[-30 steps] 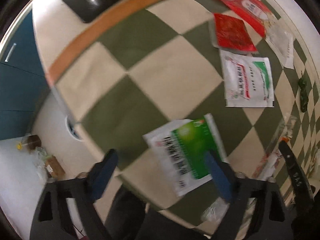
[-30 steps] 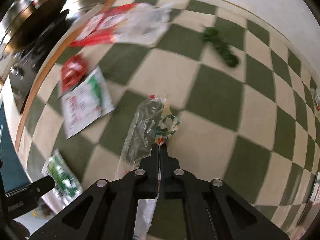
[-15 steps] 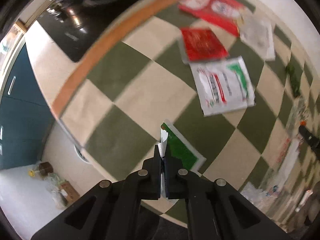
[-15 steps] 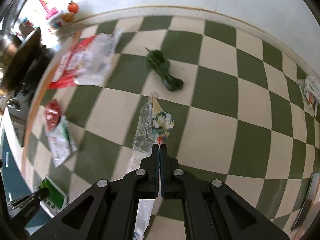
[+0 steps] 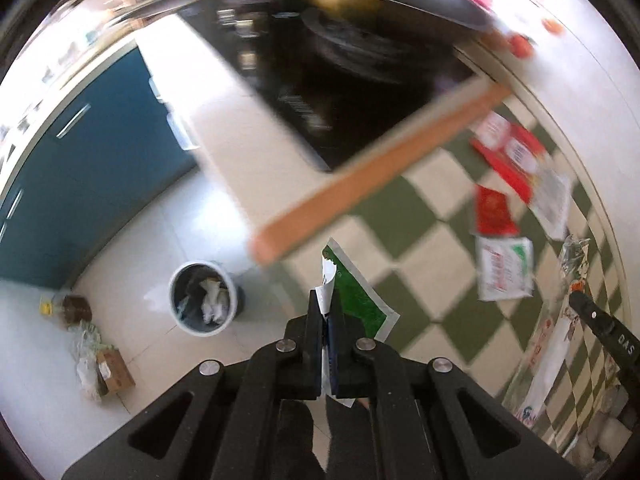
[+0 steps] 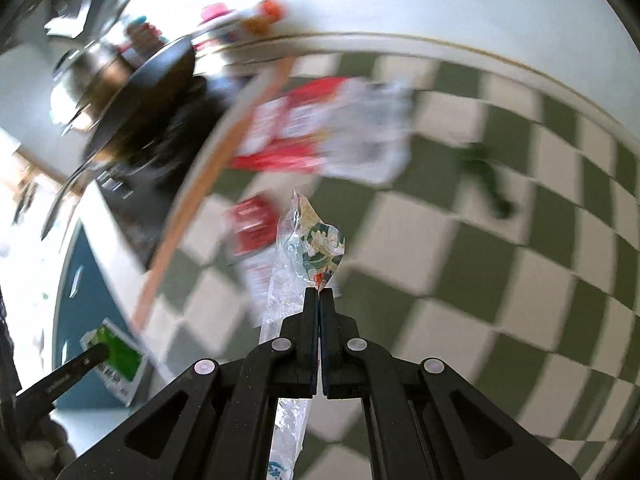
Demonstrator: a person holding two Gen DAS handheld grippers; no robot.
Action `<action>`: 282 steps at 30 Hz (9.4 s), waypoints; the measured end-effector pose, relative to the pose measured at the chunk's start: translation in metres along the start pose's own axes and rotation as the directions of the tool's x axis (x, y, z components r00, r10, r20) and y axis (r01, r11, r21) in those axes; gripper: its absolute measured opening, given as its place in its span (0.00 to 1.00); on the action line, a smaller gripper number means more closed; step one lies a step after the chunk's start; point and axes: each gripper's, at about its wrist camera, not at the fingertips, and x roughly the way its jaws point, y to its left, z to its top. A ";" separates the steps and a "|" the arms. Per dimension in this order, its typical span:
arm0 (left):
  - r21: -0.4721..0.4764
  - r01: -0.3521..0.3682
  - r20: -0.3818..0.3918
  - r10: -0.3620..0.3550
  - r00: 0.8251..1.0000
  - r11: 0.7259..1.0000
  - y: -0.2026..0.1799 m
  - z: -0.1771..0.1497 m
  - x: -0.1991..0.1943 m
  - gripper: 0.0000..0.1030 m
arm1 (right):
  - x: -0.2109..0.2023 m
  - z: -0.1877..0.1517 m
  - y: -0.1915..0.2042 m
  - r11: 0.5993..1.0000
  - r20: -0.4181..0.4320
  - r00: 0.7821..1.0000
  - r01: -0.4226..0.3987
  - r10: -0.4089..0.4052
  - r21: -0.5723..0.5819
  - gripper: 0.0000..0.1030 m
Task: Collect trash
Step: 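Carry packet and wrapper to the bin and open both tools over it, then move both tools back toward the checkered counter, then grasp the white medicine sachet with the right tool while the left tool grasps the red packet, then carry sachet and red packet over the white bin and open both tools, then move both tools back toward the checkered counter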
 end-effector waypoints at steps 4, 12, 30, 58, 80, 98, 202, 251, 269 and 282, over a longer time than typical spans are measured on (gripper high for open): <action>-0.139 -0.048 0.000 0.048 0.999 0.989 0.072 -0.006 0.006 0.00 | 0.034 -0.024 0.082 0.988 -0.086 0.993 -0.096 0.086 -0.120 0.00; -0.418 -0.119 -0.109 0.081 0.991 0.901 0.240 -0.052 0.082 0.00 | 0.147 -0.110 0.262 0.907 -0.295 0.942 -0.255 0.156 -0.334 0.00; -0.581 -0.059 -0.347 -0.181 0.920 0.812 0.434 -0.148 0.497 0.01 | 0.644 -0.328 0.334 0.883 -0.531 0.845 -0.204 -0.059 -0.423 0.00; -0.468 -0.267 -0.319 0.121 0.940 0.843 0.423 -0.163 0.467 0.97 | 0.628 -0.328 0.335 0.680 -0.332 0.909 -0.077 -0.253 -0.729 1.00; -0.521 -0.239 -0.118 0.208 0.971 0.820 0.340 -0.164 0.117 0.97 | 0.248 -0.246 0.375 0.605 -0.207 0.976 -0.120 -0.075 -0.787 1.00; -0.340 -0.290 0.064 0.330 0.942 0.894 0.192 -0.073 -0.027 0.97 | 0.037 -0.090 0.237 0.897 -0.159 0.983 -0.154 0.096 -0.415 1.00; -0.499 -0.126 -0.331 -0.054 0.942 0.857 0.436 -0.141 0.502 0.67 | 0.668 -0.334 0.334 0.776 -0.415 0.886 -0.109 -0.208 -0.621 0.66; -0.443 -0.347 0.005 0.389 0.921 0.826 0.264 -0.132 -0.044 0.97 | 0.037 -0.178 0.359 0.751 -0.225 0.963 -0.259 0.151 -0.608 1.00; 0.173 -0.087 0.041 0.081 0.996 0.981 -0.130 0.076 0.046 0.97 | 0.009 0.051 -0.081 0.945 0.053 0.953 0.289 -0.300 0.152 1.00; 0.207 -0.120 -0.084 0.140 0.987 0.971 -0.224 0.089 0.115 0.97 | 0.060 0.124 -0.192 0.930 0.099 0.990 -0.126 0.097 0.345 0.80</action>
